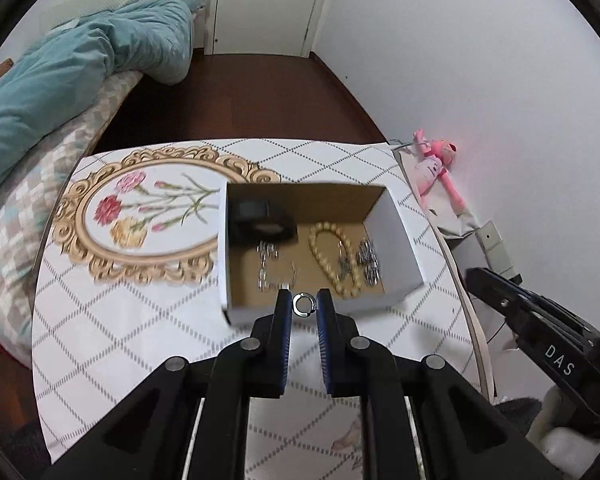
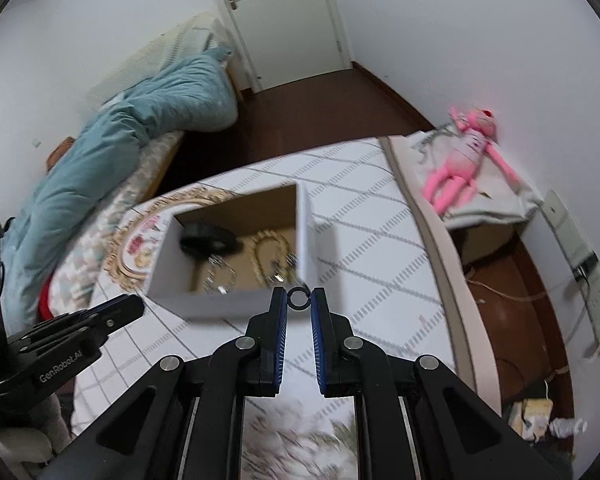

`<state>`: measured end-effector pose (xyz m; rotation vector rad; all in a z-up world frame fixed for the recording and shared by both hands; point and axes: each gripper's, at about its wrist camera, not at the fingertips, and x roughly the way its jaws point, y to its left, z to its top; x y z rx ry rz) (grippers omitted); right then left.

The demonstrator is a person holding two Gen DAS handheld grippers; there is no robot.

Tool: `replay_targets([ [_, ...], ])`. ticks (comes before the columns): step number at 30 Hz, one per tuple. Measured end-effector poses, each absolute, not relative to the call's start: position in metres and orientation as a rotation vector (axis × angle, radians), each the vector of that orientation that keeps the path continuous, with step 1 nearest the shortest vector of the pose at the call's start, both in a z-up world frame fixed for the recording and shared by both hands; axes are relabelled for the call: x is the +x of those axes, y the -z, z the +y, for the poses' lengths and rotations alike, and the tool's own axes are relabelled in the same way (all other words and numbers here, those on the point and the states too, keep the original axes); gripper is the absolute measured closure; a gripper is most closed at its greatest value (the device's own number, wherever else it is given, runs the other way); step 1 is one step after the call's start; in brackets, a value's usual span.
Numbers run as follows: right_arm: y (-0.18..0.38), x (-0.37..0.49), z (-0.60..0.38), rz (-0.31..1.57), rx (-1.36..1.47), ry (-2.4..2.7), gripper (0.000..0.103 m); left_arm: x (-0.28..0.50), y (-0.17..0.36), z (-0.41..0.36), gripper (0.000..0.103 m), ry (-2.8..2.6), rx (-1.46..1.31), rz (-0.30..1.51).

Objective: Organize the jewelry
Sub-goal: 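Carry the black rings into the white box and open both tools, then lift both tools away from the box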

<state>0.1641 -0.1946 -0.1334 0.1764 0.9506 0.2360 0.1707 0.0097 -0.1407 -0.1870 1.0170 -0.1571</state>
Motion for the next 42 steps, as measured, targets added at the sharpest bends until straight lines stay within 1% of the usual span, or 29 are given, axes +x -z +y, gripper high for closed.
replay_targets([
  [5, 0.138, 0.220, -0.171, 1.005, 0.161, -0.284, 0.090, 0.215, 0.153, 0.010, 0.093, 0.169, -0.169, 1.101],
  [9, 0.152, 0.264, -0.155, 1.083, 0.092, -0.284, 0.090, 0.240, 0.163, 0.009, 0.092, 0.135, -0.112, 1.143],
  [14, 0.173, 0.292, -0.147, 1.180, 0.044, -0.271, 0.089, 0.256, 0.161, 0.014, 0.090, 0.062, -0.114, 1.142],
  [15, 0.175, 0.294, -0.148, 1.187, 0.041, -0.264, 0.087, 0.258, 0.160, 0.015, 0.088, 0.052, -0.116, 1.140],
  [16, 0.175, 0.295, -0.149, 1.188, 0.038, -0.257, 0.083, 0.260, 0.159, 0.017, 0.082, 0.043, -0.122, 1.133],
  [17, 0.175, 0.296, -0.149, 1.184, 0.036, -0.248, 0.071, 0.262, 0.157, 0.018, 0.071, 0.039, -0.124, 1.130],
  [18, 0.174, 0.297, -0.150, 1.179, 0.031, -0.243, 0.061, 0.263, 0.156, 0.019, 0.064, 0.031, -0.122, 1.123],
  [19, 0.173, 0.298, -0.151, 1.177, 0.025, -0.237, 0.058, 0.264, 0.155, 0.020, 0.048, 0.016, -0.115, 1.117],
  [20, 0.172, 0.299, -0.152, 1.174, 0.024, -0.234, 0.056, 0.264, 0.153, 0.022, 0.038, -0.004, -0.104, 1.105],
  [22, 0.168, 0.297, -0.152, 1.162, 0.010, -0.224, 0.056, 0.262, 0.151, 0.025, 0.034, -0.024, -0.096, 1.090],
  [24, 0.163, 0.293, -0.152, 1.141, -0.019, -0.196, 0.054, 0.260, 0.152, 0.027, 0.021, -0.043, -0.083, 1.091],
  [25, 0.162, 0.290, -0.152, 1.134, -0.040, -0.177, 0.052, 0.257, 0.154, 0.029, 0.011, -0.058, -0.078, 1.084],
  [26, 0.161, 0.286, -0.152, 1.123, -0.068, -0.146, 0.045, 0.256, 0.154, 0.030, 0.007, -0.062, -0.076, 1.079],
  [27, 0.161, 0.284, -0.152, 1.117, -0.080, -0.135, 0.037, 0.253, 0.155, 0.032, 0.007, -0.066, -0.077, 1.069],
  [28, 0.161, 0.281, -0.152, 1.113, -0.103, -0.119, 0.031, 0.249, 0.156, 0.034, 0.006, -0.077, -0.078, 1.065],
  [30, 0.164, 0.274, -0.152, 1.108, -0.143, -0.089, 0.008, 0.245, 0.160, 0.036, 0.003, -0.081, -0.081, 1.063],
  [31, 0.166, 0.270, -0.152, 1.108, -0.162, -0.073, 0.005, 0.242, 0.162, 0.037, 0.000, -0.090, -0.075, 1.064],
  [34, 0.169, 0.261, -0.153, 1.108, -0.180, -0.057, 0.004, 0.234, 0.166, 0.036, 0.000, -0.100, -0.068, 1.062],
  [36, 0.169, 0.255, -0.154, 1.102, -0.187, -0.042, 0.000, 0.229, 0.168, 0.036, 0.000, -0.104, -0.067, 1.067],
  [42, 0.162, 0.238, -0.160, 1.084, -0.166, -0.040, 0.000, 0.211, 0.159, 0.034, 0.000, -0.122, -0.069, 1.040],
])
